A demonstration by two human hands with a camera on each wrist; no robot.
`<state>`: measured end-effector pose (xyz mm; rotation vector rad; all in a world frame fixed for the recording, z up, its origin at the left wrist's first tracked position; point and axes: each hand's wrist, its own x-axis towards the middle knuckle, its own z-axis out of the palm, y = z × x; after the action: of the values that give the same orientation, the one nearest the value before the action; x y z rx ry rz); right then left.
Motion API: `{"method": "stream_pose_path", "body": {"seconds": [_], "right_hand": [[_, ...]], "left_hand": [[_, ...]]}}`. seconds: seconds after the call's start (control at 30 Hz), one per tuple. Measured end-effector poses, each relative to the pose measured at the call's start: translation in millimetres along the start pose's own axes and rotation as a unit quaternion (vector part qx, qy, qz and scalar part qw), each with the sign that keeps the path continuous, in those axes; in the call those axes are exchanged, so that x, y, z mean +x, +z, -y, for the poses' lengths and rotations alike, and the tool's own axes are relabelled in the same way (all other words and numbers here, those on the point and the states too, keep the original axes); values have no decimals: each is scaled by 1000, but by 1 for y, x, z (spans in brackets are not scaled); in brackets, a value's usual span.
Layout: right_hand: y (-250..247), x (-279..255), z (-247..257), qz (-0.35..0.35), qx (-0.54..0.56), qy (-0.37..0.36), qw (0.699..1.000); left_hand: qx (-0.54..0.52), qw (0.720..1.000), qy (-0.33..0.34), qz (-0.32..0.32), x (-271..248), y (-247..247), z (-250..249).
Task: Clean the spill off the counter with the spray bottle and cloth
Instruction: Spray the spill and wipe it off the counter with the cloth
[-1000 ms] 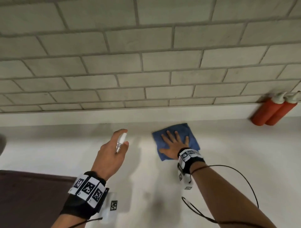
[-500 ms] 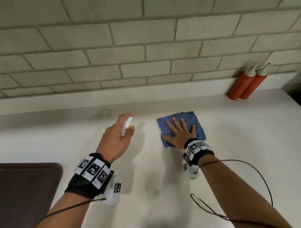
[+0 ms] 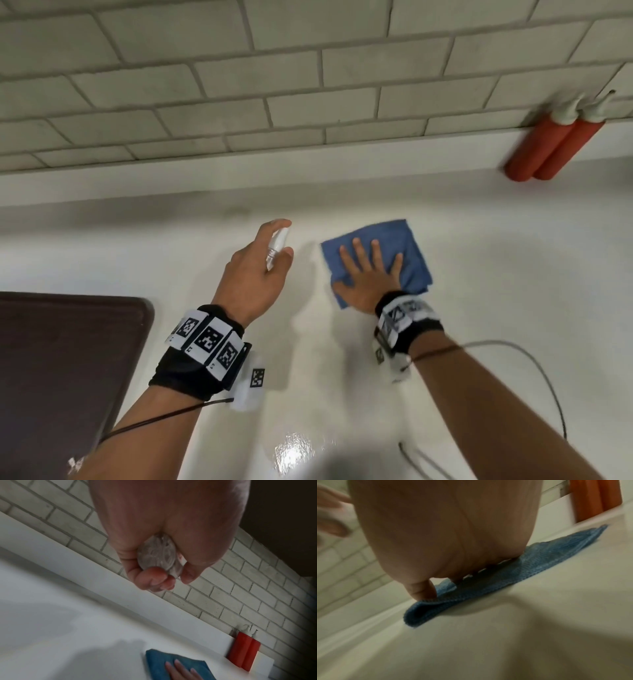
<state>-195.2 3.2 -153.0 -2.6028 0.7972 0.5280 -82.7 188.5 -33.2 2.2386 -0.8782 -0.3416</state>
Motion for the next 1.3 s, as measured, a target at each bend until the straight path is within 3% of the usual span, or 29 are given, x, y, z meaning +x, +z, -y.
{"method": "stream_pose_path", "body": {"seconds": [0.13, 0.2, 0.37, 0.47, 0.63, 0.8, 0.9, 1.13, 1.3], "right_hand": [[47, -76, 18, 0, -38, -55, 998], [56, -97, 6, -7, -34, -50, 998], [25, -71, -54, -36, -1, 53, 998], [18, -65, -63, -26, 2, 83, 996], [80, -140, -25, -65, -15, -22, 997], [133, -233, -33, -105, -58, -111, 987], [127, -227, -40, -82, -53, -107, 989], [92, -160, -10, -29, -32, 3, 999], [141, -230, 16, -97, -57, -59, 992]], "left_hand": [[-10, 1000, 1, -8, -13, 7, -7], [-15, 1000, 7, -6, -24, 10, -9], [-18, 1000, 3, -10, -58, 11, -6], [-10, 1000, -20, -16, -82, 4, 1], [-13, 998, -48, -49, -122, -8, 8], [-10, 995, -68, -69, -158, -10, 9], [-19, 995, -69, -66, -167, -5, 9], [-37, 998, -28, -44, -174, 8, 8], [-50, 997, -29, -57, -188, -8, 28]]}}
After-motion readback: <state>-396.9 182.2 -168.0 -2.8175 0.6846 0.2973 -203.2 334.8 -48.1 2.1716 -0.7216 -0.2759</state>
